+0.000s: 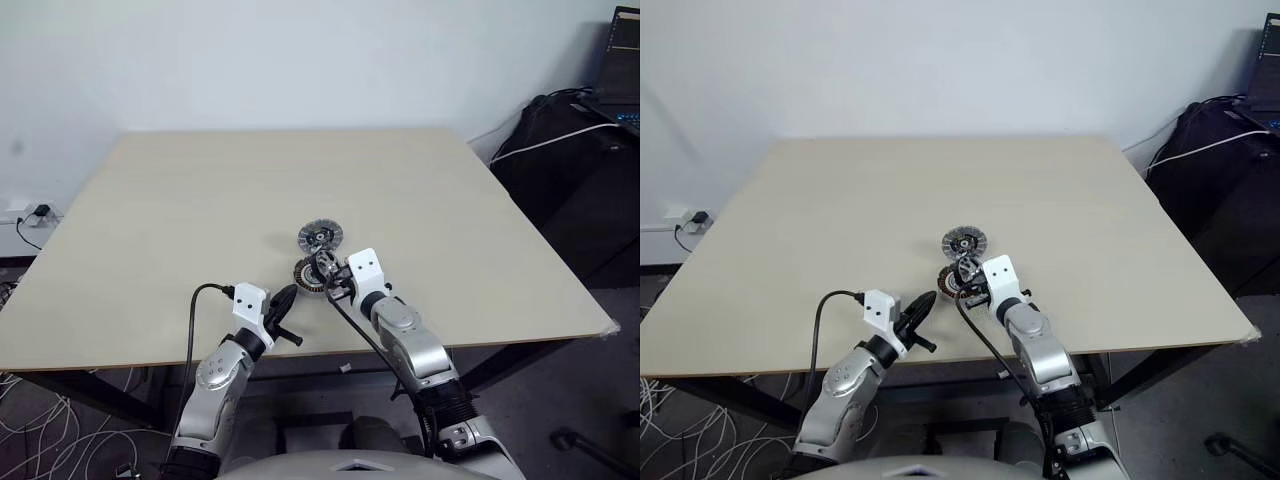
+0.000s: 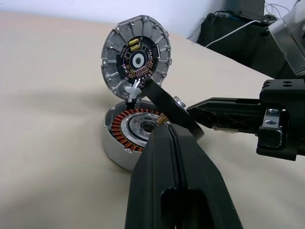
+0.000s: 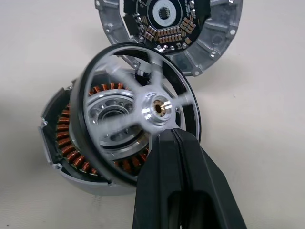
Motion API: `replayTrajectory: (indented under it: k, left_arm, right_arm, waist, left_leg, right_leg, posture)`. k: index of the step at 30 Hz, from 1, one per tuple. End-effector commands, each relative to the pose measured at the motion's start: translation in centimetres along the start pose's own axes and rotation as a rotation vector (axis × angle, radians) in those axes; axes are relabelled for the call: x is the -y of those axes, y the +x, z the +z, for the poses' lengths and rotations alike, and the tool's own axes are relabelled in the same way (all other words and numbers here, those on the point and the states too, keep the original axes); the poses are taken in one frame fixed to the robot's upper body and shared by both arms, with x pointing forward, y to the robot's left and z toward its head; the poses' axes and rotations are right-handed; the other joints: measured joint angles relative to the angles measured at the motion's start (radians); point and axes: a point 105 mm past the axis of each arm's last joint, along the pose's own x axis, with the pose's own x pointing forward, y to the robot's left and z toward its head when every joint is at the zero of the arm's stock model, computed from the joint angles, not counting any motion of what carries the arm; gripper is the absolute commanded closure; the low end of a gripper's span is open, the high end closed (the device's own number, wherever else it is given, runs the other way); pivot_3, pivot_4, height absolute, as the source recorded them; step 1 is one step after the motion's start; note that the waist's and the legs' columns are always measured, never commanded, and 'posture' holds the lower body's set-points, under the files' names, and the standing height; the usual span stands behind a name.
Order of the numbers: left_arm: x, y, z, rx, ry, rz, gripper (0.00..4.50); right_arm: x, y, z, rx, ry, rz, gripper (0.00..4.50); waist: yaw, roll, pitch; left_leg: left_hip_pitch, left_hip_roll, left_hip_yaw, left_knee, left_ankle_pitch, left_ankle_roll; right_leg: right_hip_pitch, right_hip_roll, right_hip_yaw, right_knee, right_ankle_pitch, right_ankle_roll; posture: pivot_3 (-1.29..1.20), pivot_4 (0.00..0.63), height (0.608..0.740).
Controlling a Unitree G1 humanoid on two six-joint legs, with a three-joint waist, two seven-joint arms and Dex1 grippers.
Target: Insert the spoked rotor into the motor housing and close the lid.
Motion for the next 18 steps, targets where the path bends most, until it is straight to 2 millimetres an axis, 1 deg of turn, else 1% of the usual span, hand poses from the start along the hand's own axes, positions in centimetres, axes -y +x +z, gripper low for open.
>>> replayTrajectory:
  k: [1,11,18]
  left_arm:
    - [0.3,0.4,1.0,0.038,-0.004,-0.01,4.47]
    - [0.3,0.4,0.9,0.042,-0.021,-0.004,4.47]
    - [0.2,0.4,0.9,0.043,-0.029,0.004,4.47]
  right_arm:
    - [-0.9,0.1,2.0,0.074,-0.021,0.036,4.5]
    - [-2.0,0.4,2.3,0.08,-0.041,0.071,4.5]
    - [-3.5,0.8,2.7,0.087,-0.064,0.121,4.5]
  waist:
    - [0.0,0.0,0.0]
    - [-0.007,0.0,0.0]
    - [-0.007,0.0,0.0]
  left_leg:
    - [0.0,0.0,0.0,0.0,0.0,0.0]
    - [0.001,0.001,0.0,0.0,0.0,0.0]
    - [0.001,0.001,0.0,0.0,0.0,0.0]
  right_leg:
    - [0.0,0.0,0.0,0.0,0.0,0.0]
    - [0.0,0.0,0.0,0.0,0.0,0.0]
    - [-0.001,0.0,0.001,0.0,0.0,0.0]
  posture:
    - [0.0,0.0,0.74]
    - [0.0,0.0,0.74]
    - [0.0,0.0,0.74]
